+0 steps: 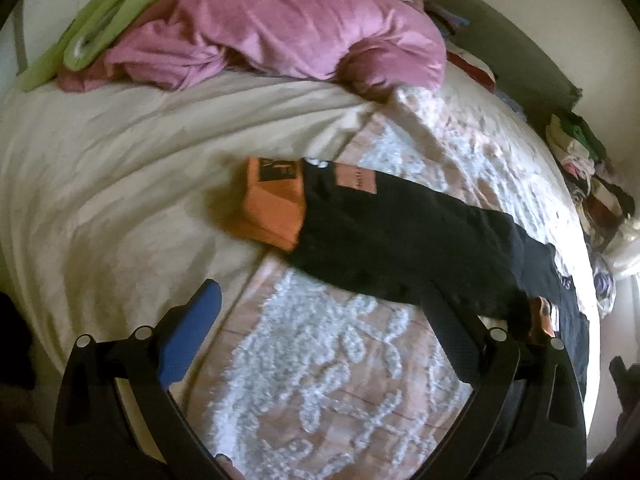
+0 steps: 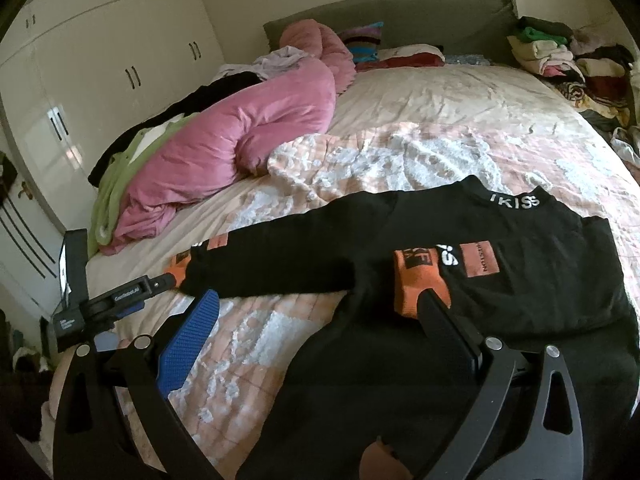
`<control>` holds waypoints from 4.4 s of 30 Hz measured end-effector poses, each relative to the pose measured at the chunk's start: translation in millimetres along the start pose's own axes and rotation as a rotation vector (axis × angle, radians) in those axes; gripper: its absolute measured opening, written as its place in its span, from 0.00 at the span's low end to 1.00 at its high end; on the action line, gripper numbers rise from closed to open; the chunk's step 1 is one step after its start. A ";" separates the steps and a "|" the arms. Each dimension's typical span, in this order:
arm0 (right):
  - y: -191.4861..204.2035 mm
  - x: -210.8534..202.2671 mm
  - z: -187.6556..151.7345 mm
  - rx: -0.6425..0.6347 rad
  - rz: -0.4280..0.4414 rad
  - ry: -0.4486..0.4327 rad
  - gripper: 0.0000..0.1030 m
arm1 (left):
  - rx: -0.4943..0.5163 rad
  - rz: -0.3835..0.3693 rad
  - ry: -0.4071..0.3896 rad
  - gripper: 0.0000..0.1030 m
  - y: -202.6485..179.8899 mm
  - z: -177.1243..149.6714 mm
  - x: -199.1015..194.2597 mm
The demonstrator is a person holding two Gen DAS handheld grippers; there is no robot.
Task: Fold small clothes
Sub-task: 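Grasp the orange cuff with the left tool and lift it, then carry the held sleeve across the sweatshirt body over the first sleeve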
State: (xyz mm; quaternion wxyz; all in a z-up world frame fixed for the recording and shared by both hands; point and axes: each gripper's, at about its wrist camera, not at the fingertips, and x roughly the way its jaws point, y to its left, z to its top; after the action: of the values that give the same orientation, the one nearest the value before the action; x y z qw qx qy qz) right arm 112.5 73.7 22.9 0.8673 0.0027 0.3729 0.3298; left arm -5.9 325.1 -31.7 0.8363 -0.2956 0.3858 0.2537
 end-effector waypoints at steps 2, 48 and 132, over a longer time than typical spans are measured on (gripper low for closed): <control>4.1 3.8 -2.7 -0.006 0.008 0.010 0.96 | -0.019 0.003 0.002 0.91 6.2 0.8 3.4; -40.7 -26.7 -24.6 0.119 -0.006 -0.019 0.96 | -0.029 -0.273 -0.177 0.08 -59.9 46.1 -30.8; -258.4 -162.2 -106.8 0.632 -0.323 -0.245 0.96 | 0.630 -0.554 0.195 0.07 -388.9 -134.3 20.1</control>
State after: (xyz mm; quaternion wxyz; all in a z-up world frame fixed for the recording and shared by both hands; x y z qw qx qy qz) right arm 108.7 -247.4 -14.3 0.9026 0.2511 0.3452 0.0547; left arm 192.8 -34.6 -2.4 0.8819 -0.1408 0.4275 -0.1400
